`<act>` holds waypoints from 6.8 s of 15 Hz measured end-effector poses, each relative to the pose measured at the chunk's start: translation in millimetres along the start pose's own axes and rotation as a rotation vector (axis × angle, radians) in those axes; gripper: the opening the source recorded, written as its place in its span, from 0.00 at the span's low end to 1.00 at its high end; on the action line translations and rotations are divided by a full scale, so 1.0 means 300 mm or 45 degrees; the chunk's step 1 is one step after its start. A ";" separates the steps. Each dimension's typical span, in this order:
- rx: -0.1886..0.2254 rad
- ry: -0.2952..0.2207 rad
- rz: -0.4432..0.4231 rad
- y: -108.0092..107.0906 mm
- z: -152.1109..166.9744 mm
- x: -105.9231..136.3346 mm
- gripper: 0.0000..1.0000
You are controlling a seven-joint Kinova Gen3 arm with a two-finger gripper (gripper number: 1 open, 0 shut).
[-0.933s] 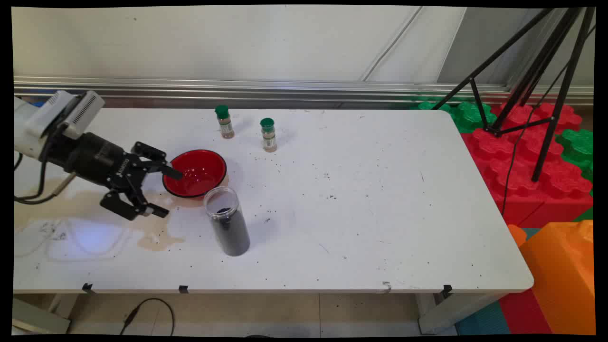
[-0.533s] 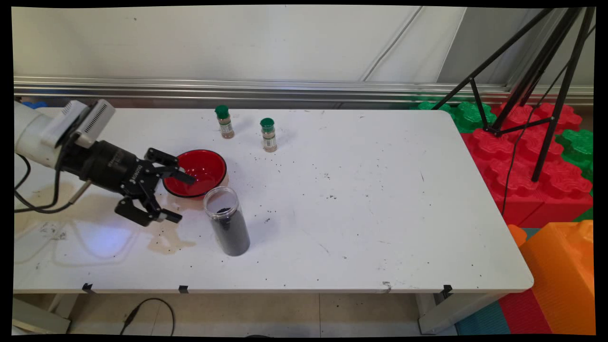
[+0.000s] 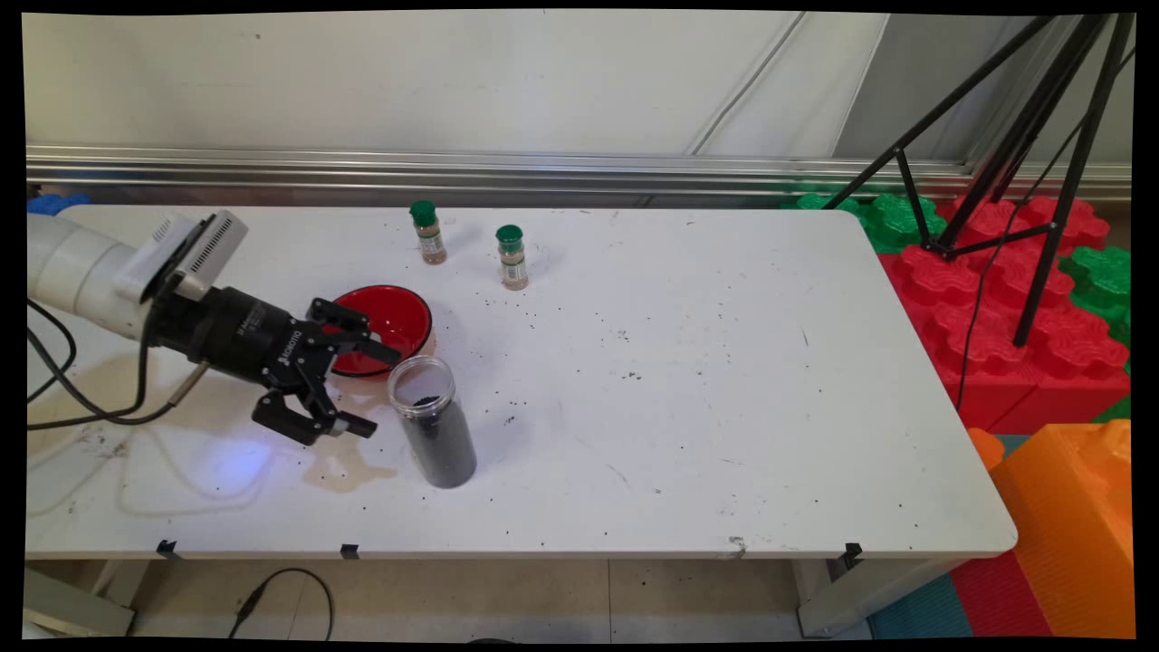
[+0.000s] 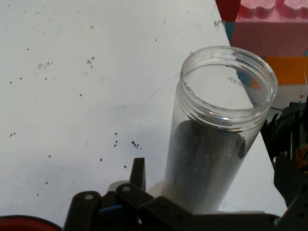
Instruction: Pick up the black seasoning powder from the table, then pour the black seasoning powder in the red bowl
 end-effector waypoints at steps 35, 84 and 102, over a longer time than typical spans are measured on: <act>-0.096 0.162 0.059 -0.033 0.223 -0.081 0.00; 0.600 0.260 -0.035 -0.539 -0.186 0.095 0.00; 0.670 0.054 0.276 -0.445 -0.228 0.009 0.00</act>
